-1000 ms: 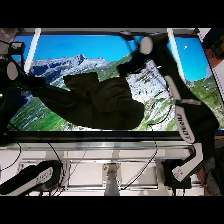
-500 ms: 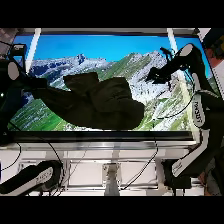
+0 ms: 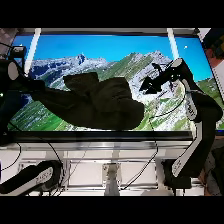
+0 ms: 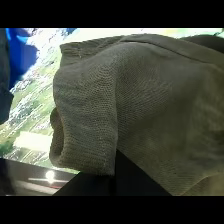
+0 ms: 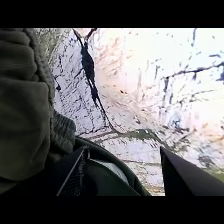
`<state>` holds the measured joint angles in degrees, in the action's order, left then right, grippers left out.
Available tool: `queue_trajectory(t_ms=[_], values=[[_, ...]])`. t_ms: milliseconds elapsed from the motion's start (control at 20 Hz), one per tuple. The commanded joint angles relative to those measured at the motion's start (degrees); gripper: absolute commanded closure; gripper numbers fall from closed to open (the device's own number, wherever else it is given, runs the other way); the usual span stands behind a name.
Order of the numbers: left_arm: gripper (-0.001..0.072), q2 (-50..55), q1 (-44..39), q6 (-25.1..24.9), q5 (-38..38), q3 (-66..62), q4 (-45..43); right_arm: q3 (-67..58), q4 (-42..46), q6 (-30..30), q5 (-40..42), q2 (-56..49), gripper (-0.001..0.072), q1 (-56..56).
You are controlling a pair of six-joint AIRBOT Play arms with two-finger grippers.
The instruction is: Fold the clothes and pants, and hang the long-sleeved shirts on hangers.
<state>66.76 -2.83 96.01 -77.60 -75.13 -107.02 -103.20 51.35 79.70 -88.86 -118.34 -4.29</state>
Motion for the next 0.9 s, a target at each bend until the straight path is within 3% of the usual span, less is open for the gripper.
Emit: queue_trajectory(t_ms=[0, 350, 450, 550, 600, 850], values=[[0.0702, 0.02, 0.07, -0.46, -0.55, 0.02, -0.52, 0.17, -1.73, 0.72, -0.46, -1.68, 0.021, 0.87], [0.0702, 0.04, 0.07, -0.46, -0.55, 0.02, -0.5, 0.17, -1.55, 0.7, -0.24, -3.98, 0.0217, 6.58], [0.0701, 0.04, 0.07, -0.46, -0.55, 0.02, -0.5, 0.15, -1.51, 0.55, 0.02, -4.22, 0.0326, 8.13], [0.0701, 0.04, 0.07, -0.46, -0.5, 0.02, -0.52, 0.09, -1.6, 0.57, 0.35, -4.2, 0.0618, 8.94], [0.0701, 0.04, 0.07, -0.46, -0.48, 0.02, -0.52, -0.07, -1.64, 0.76, 0.13, -4.15, 0.0682, 8.92], [0.0702, 0.04, 0.09, -0.37, 2.89, 0.0, -0.5, -2.03, -5.07, 0.81, -0.02, 1.09, 0.0685, 4.79]])
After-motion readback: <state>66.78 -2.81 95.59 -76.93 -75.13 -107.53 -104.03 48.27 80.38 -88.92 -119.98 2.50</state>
